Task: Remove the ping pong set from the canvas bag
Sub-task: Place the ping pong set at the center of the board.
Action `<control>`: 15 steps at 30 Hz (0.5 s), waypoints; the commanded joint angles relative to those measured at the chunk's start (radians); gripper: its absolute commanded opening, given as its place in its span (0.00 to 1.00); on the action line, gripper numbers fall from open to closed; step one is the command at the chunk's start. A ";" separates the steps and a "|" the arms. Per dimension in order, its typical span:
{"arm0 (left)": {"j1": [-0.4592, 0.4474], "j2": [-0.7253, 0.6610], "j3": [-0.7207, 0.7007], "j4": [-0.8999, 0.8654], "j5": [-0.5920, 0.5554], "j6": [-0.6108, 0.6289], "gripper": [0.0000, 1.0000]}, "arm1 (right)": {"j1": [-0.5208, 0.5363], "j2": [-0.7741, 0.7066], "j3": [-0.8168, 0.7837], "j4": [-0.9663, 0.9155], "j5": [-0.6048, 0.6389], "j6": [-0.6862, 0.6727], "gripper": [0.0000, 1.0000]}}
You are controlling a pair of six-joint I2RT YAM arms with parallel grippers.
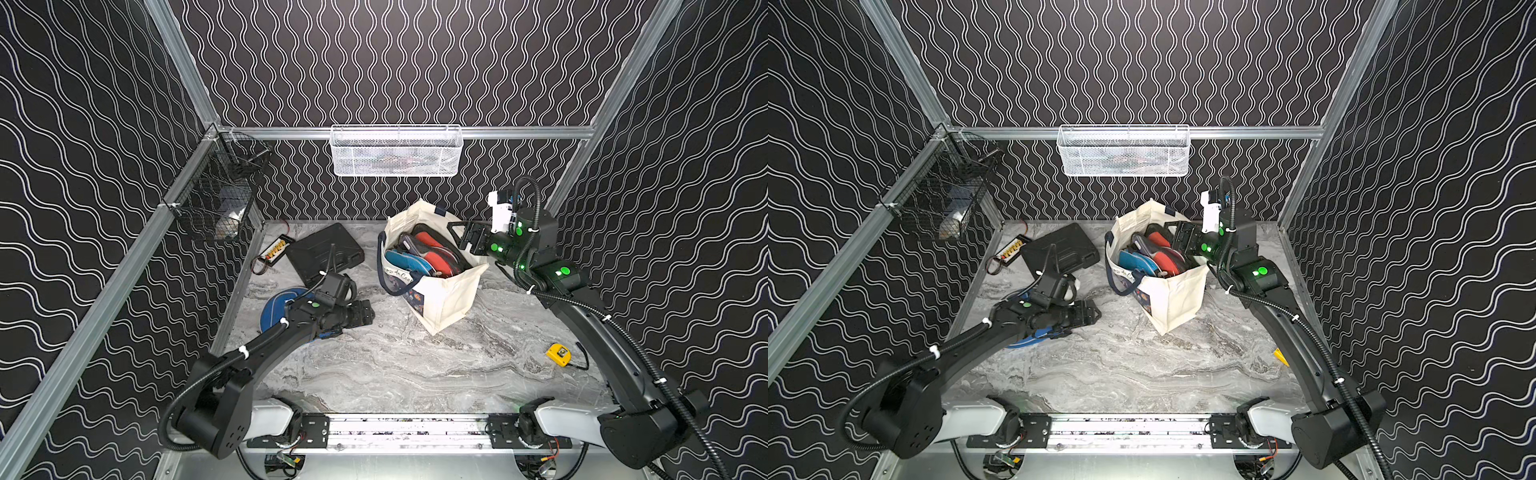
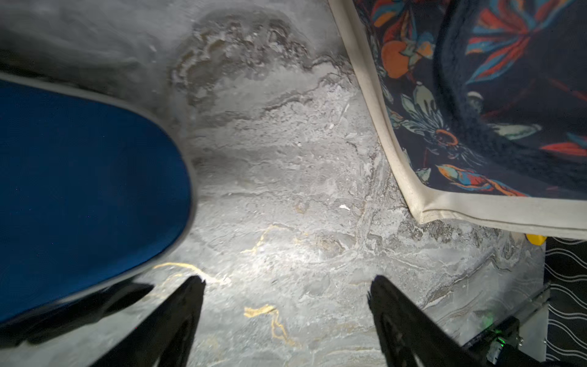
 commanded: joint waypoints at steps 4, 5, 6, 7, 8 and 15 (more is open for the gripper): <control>-0.047 0.096 0.017 0.131 -0.019 -0.046 0.85 | -0.009 0.008 0.003 0.002 -0.011 -0.010 0.89; -0.048 0.113 0.022 0.133 -0.031 -0.046 0.85 | -0.011 0.008 0.000 0.006 -0.011 -0.010 0.89; -0.048 0.130 0.026 0.135 -0.049 -0.046 0.85 | -0.011 0.009 -0.004 0.014 -0.015 -0.012 0.89; -0.048 0.142 0.028 0.137 -0.065 -0.046 0.85 | -0.011 0.007 -0.007 0.020 -0.017 -0.012 0.89; -0.048 0.158 0.034 0.131 -0.093 -0.045 0.85 | -0.012 0.008 -0.008 0.024 -0.018 -0.012 0.89; -0.036 0.188 0.054 0.051 -0.241 -0.059 0.85 | -0.013 0.023 -0.005 0.024 -0.022 -0.015 0.89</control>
